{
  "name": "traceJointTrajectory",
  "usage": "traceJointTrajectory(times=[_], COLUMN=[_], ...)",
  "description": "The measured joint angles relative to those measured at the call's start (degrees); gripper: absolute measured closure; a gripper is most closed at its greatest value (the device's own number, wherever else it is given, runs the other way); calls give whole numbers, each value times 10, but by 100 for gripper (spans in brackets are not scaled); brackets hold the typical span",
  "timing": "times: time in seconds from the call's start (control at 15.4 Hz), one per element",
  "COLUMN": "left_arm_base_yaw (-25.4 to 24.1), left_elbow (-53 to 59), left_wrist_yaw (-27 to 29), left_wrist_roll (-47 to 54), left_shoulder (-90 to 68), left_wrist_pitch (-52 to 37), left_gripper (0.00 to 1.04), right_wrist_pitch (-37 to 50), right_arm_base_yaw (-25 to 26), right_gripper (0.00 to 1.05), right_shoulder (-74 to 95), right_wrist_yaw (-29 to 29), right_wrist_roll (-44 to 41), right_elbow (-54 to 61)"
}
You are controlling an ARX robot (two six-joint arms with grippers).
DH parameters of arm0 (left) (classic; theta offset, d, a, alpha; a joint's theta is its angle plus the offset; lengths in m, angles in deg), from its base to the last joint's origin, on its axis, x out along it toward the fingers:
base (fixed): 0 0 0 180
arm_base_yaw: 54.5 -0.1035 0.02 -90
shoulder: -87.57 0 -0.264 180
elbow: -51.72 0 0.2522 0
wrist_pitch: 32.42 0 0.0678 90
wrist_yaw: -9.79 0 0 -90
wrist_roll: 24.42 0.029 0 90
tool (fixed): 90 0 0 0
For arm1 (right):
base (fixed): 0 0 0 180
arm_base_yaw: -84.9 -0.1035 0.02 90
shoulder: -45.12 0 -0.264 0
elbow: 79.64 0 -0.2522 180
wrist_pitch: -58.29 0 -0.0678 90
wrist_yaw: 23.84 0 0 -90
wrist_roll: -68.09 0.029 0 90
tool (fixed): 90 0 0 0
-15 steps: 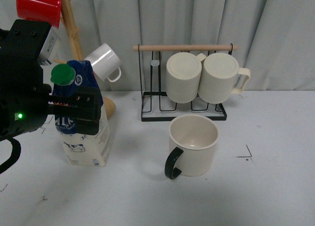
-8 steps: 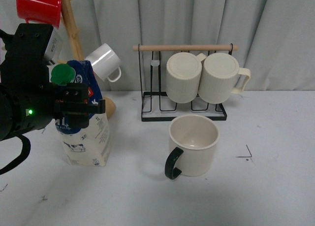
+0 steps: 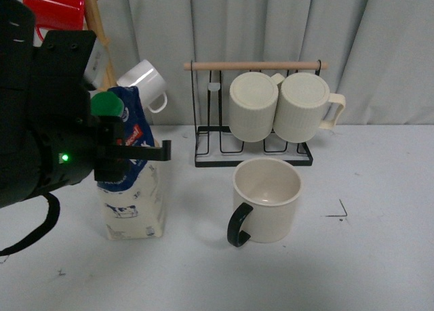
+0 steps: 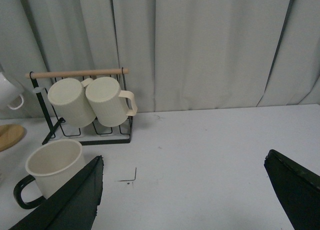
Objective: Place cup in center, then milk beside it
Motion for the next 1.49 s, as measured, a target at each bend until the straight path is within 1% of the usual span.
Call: traceJointTrajectory(times=[0.06,0.13,0.19,0.52,0.78,1.04,1.1,1.36,1.49], left_arm_base_yaw=[13,37,43,58,84,90,92,106,104], left_elbow=[-5,-22,-30,-58,-73,-77,-78,-80,-53], left_wrist_yaw=[6,15,17,50,47,49,49,33,25], left_wrist_roll=[-5,-10,-10,-16,-24,-28,-28,-17,20], left_shoulder=[0,0,0,-34,-52,-70,-80,-65,-21], left_wrist_pitch=[3,-2,-4,-2,-5,-7,-9,-19,-28], left_gripper=[101,101,101,101,101,101,93,49,28], right_wrist_pitch=[0,0,0,0,0,0,0,0,0], right_arm_base_yaw=[0,0,0,0,0,0,0,0,0], right_gripper=[6,6,6,6,6,6,6,6,6], right_shoulder=[0,0,0,0,0,0,0,0,0], right_wrist_yaw=[0,0,0,0,0,0,0,0,0], right_wrist_roll=[0,0,0,0,0,0,0,0,0], right_elbow=[0,0,0,0,0,0,0,0,0])
